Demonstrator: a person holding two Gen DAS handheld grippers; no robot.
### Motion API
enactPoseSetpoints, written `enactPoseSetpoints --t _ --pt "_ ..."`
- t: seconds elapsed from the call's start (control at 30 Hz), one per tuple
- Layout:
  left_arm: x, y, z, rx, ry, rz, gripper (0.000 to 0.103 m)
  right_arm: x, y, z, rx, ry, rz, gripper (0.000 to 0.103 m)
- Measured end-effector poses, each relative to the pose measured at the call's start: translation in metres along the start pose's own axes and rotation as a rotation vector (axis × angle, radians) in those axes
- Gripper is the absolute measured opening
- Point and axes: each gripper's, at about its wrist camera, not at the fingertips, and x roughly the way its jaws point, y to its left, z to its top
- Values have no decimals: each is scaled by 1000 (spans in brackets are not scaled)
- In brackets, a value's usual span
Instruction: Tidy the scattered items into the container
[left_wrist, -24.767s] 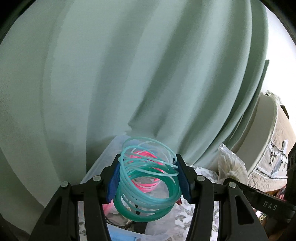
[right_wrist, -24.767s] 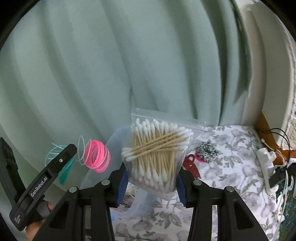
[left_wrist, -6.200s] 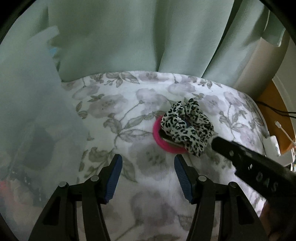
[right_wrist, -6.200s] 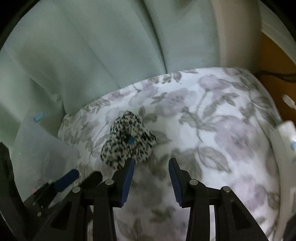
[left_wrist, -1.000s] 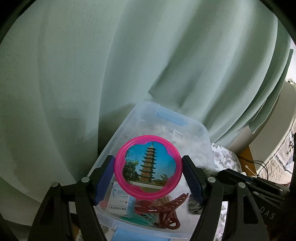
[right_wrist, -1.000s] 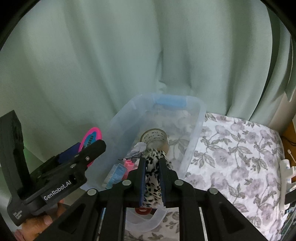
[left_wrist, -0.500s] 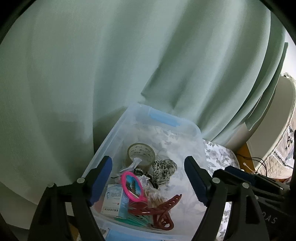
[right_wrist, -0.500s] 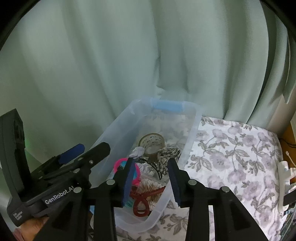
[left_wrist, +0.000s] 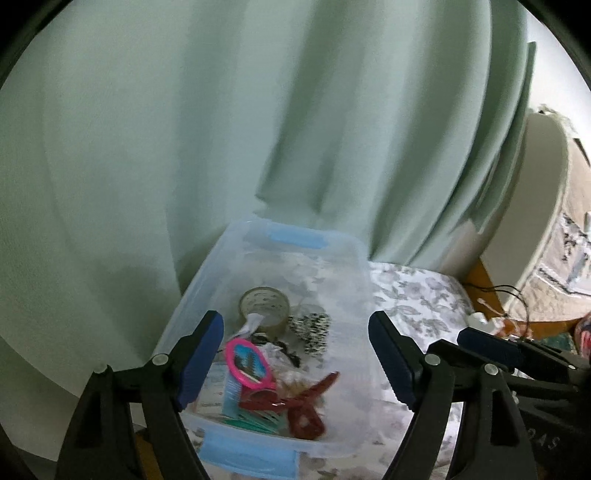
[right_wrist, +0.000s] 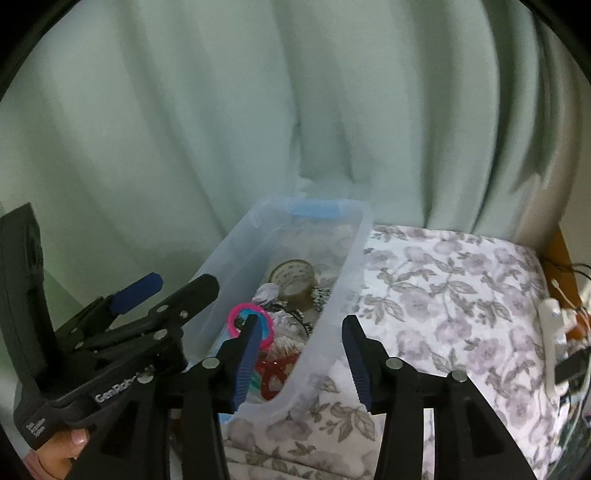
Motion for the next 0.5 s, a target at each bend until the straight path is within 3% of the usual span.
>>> enactPoseSetpoints --t 0.2,0.5 --pt "-9 -11 1 -51 42 -89 82 -32 -21 -7 93 -16 -38 59" --pt "-22 -43 2 37 78 0 85 -75 -40 -20 139 -72 -47 71"
